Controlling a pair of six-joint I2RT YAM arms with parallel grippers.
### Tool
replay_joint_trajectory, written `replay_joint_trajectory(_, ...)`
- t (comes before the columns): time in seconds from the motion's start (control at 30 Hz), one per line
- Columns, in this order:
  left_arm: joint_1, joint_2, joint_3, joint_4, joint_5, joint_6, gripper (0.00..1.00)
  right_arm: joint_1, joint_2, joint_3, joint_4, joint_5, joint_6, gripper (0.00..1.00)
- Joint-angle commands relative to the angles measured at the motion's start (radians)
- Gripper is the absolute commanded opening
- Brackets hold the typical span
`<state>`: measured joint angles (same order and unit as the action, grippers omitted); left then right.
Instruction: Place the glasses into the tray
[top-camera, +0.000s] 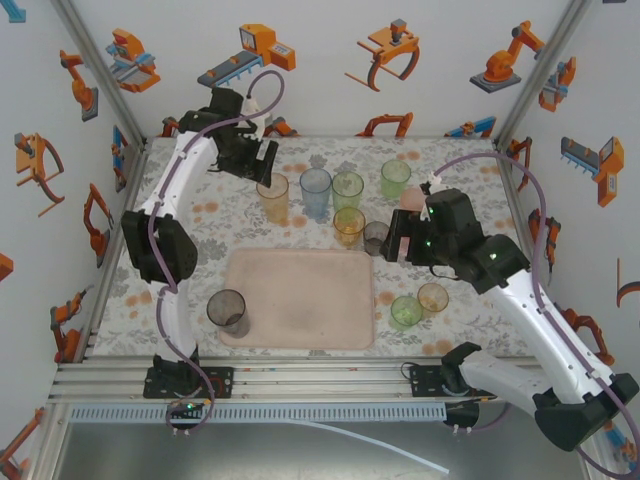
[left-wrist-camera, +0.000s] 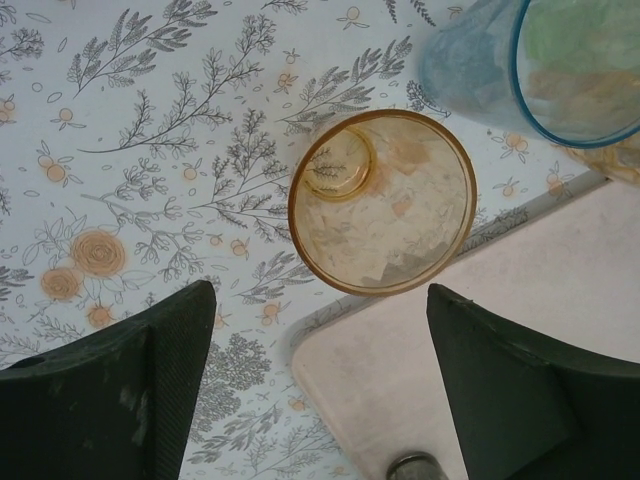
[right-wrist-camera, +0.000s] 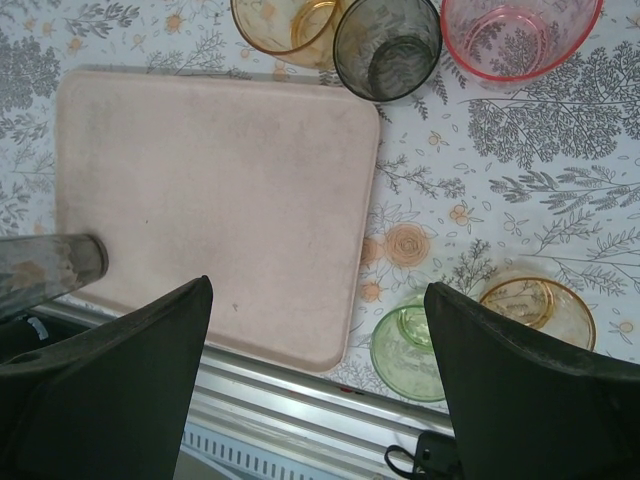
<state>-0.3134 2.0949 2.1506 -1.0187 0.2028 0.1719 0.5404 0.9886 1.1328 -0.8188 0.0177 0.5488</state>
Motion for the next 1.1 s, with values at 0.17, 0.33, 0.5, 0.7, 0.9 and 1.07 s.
replay_joint_trajectory(0.17,0.000,0.063,0.067,-0.022,0.003,-0.023,0.73,0.006,-0.032,-0.019,-0.014,0.025,0.003,0.78)
replay_joint_trajectory(0.33,0.001,0.086,0.071,-0.019,0.003,-0.021,0.68,0.006,-0.031,-0.022,-0.014,0.025,0.004,0.78)
replay_joint_trajectory(0.5,0.000,0.103,0.073,-0.009,0.001,-0.023,0.63,0.006,-0.030,-0.026,-0.013,0.025,0.003,0.78)
replay_joint_trajectory(0.7,-0.002,0.122,0.067,-0.007,-0.007,-0.024,0.59,0.007,-0.030,-0.028,-0.014,0.030,0.003,0.78)
replay_joint_trajectory(0.9,-0.003,0.135,0.065,-0.001,-0.012,-0.028,0.50,0.006,-0.029,-0.029,-0.016,0.033,-0.002,0.78)
replay_joint_trajectory(1.07,-0.006,0.137,0.064,0.001,-0.013,-0.028,0.48,0.006,-0.028,-0.034,-0.017,0.034,-0.001,0.78)
